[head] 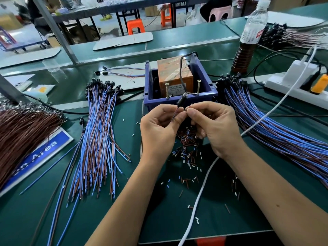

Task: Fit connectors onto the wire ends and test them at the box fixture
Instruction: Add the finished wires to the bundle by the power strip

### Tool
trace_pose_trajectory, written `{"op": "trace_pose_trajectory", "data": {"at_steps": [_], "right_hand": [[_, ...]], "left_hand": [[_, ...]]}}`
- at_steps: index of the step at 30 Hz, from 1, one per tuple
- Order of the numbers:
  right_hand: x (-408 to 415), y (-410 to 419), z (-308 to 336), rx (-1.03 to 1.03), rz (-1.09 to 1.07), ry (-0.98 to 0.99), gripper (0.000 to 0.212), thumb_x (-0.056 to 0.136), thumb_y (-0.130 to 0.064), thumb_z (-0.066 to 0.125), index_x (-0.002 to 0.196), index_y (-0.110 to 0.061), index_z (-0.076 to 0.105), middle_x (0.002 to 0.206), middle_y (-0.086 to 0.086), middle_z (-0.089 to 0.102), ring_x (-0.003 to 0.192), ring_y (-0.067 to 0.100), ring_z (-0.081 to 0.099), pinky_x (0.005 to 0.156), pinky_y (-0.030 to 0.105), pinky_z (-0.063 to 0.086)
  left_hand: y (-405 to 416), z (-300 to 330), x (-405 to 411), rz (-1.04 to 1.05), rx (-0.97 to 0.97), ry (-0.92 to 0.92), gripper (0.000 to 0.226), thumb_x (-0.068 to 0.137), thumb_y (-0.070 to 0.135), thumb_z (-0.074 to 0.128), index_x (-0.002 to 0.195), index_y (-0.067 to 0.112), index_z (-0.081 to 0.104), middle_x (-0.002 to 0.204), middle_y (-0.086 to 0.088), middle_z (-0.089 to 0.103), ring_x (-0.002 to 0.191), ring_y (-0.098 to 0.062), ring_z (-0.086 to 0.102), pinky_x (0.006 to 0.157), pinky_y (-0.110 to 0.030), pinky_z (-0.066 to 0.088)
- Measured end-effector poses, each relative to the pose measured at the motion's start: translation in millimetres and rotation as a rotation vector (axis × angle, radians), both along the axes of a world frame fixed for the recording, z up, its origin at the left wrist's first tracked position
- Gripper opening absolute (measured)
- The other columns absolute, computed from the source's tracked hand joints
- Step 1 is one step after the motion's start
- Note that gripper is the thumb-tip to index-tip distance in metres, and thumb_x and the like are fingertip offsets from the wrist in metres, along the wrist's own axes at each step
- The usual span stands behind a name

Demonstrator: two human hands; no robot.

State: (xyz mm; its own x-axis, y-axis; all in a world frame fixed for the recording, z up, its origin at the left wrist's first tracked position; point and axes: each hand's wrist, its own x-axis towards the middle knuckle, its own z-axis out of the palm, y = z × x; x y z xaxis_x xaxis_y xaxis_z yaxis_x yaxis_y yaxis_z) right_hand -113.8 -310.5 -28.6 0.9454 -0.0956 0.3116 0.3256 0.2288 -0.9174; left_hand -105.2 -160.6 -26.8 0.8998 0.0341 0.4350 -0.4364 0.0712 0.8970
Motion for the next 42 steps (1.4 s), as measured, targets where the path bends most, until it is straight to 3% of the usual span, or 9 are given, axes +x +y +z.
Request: {"op": "trace_pose_trajectory", "data": {"at_steps": [7,13,18,22,27,31,36,39,42], "right_hand": [[0,-5,3,-0.030,-0.060,-0.094,0.007,0.102,-0.015,0.068,0.096,-0.012,0.070,0.078,0.005,0.065,0.041,0.014,0.044,0.041,0.024,0.041],[0,0,6,-0.088,-0.128,-0.202,0.012,0.111,-0.016,0.050,0.102,-0.012,0.056,0.106,0.011,0.073,0.048,0.022,0.056,0.042,0.030,0.045],[1,-3,4,-0.260,-0.481,-0.237,0.014,0.110,-0.021,0.054,0.100,-0.015,0.061,0.074,-0.001,0.068,0.055,0.014,0.058,0.057,0.024,0.046],[3,-3,5,-0.422,-0.709,-0.272,0.013,0.106,-0.019,0.060,0.101,-0.012,0.070,0.076,-0.008,0.069,0.071,0.008,0.068,0.068,0.022,0.052],[7,2,10,-0.544,-0.792,-0.294,0.014,0.102,-0.012,0.062,0.104,-0.007,0.075,0.083,-0.002,0.073,0.075,0.008,0.068,0.071,0.025,0.055],[6,6,13,-0.624,-0.811,-0.335,0.015,0.099,-0.008,0.065,0.102,-0.004,0.079,0.087,0.001,0.076,0.077,0.009,0.067,0.073,0.015,0.050],[5,7,14,-0.634,-0.819,-0.362,0.014,0.099,-0.006,0.066,0.101,-0.004,0.080,0.088,0.000,0.076,0.077,0.005,0.065,0.074,0.011,0.048],[4,7,14,-0.643,-0.812,-0.361,0.015,0.099,-0.006,0.065,0.101,-0.004,0.080,0.088,0.001,0.077,0.077,0.009,0.068,0.073,0.016,0.051],[4,6,13,-0.653,-0.791,-0.360,0.015,0.100,-0.006,0.064,0.101,-0.004,0.079,0.085,0.003,0.076,0.071,0.017,0.069,0.068,0.027,0.054]], "left_hand": [[2,2,0,0.318,-0.014,-0.159,0.019,0.088,0.008,0.082,0.087,0.025,0.073,0.082,0.006,0.076,0.076,-0.015,0.071,0.073,-0.027,0.058],[6,4,2,0.460,-0.051,-0.077,0.005,0.093,0.004,0.073,0.092,0.000,0.073,0.083,-0.004,0.076,0.078,-0.014,0.073,0.075,-0.025,0.057],[6,7,3,0.479,-0.054,-0.023,0.008,0.095,0.008,0.072,0.089,0.013,0.075,0.079,-0.002,0.075,0.073,-0.012,0.069,0.073,-0.026,0.056],[4,7,6,0.464,-0.056,-0.031,0.012,0.095,0.008,0.072,0.089,0.018,0.075,0.076,0.003,0.074,0.071,-0.008,0.068,0.071,-0.021,0.054],[1,4,8,0.451,-0.038,-0.055,0.008,0.095,0.007,0.072,0.090,0.012,0.076,0.077,0.000,0.073,0.071,-0.006,0.066,0.071,-0.020,0.053],[1,2,8,0.450,-0.046,-0.047,0.006,0.094,0.008,0.072,0.093,0.010,0.078,0.078,0.002,0.074,0.073,-0.007,0.067,0.073,-0.022,0.055],[-1,4,6,0.442,-0.035,-0.065,0.019,0.094,0.007,0.071,0.094,0.026,0.076,0.079,0.009,0.075,0.075,-0.008,0.070,0.075,-0.020,0.055],[-2,3,6,0.433,-0.027,-0.066,0.017,0.095,0.009,0.071,0.093,0.025,0.077,0.080,0.009,0.076,0.077,-0.007,0.071,0.075,-0.019,0.055],[-2,1,7,0.436,-0.004,-0.053,0.010,0.095,0.014,0.071,0.093,0.009,0.079,0.082,0.012,0.077,0.080,-0.004,0.072,0.076,-0.017,0.053]]}}
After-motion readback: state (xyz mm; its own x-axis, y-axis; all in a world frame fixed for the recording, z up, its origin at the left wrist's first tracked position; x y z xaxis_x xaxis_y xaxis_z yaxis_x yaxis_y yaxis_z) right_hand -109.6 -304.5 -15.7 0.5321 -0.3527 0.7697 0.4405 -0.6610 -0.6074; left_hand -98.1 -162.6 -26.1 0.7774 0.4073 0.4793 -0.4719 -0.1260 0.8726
